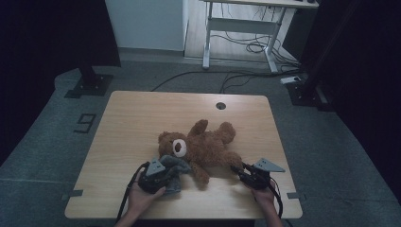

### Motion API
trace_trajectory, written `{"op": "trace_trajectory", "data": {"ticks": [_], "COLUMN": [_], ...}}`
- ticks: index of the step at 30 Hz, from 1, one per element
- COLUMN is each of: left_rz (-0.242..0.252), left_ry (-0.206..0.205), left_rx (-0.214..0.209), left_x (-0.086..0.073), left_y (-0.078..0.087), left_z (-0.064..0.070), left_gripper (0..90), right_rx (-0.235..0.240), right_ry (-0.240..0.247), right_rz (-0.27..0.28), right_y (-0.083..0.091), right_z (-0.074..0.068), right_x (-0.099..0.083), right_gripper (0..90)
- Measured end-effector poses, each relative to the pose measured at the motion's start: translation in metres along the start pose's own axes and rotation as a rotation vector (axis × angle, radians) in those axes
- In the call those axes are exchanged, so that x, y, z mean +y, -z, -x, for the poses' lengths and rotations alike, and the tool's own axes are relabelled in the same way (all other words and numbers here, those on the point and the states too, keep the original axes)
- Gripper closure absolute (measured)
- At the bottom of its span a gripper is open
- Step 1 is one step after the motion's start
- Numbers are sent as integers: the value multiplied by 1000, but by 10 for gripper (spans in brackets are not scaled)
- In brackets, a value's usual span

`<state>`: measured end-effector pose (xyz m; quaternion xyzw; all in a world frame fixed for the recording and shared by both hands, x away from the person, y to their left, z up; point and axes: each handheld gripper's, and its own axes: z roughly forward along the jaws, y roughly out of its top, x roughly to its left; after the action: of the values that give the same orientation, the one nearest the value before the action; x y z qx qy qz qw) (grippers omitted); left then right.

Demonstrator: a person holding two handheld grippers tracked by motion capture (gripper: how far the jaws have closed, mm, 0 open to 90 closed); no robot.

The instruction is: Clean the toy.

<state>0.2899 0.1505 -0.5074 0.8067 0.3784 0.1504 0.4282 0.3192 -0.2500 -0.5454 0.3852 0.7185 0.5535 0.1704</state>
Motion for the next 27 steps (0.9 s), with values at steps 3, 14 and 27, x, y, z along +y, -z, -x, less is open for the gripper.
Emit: {"op": "trace_trajectory", "data": {"ticks": [3, 14, 27], "left_rz": [12, 72, 76], "left_ry": [20, -5, -164], "left_rx": [40, 38, -187], "left_x": [-4, 11, 88], "left_y": [12, 16, -56], "left_z": [-12, -1, 93], "left_gripper": [748, 752, 754], "right_rx": [0, -2, -2], "right_ry": [1, 0, 0], "right_rz": [-2, 0, -1], "right_y": [0, 0, 0], "right_z": [0, 1, 0], "right_x": [0, 0, 0], "right_gripper": [659, 659, 658]}}
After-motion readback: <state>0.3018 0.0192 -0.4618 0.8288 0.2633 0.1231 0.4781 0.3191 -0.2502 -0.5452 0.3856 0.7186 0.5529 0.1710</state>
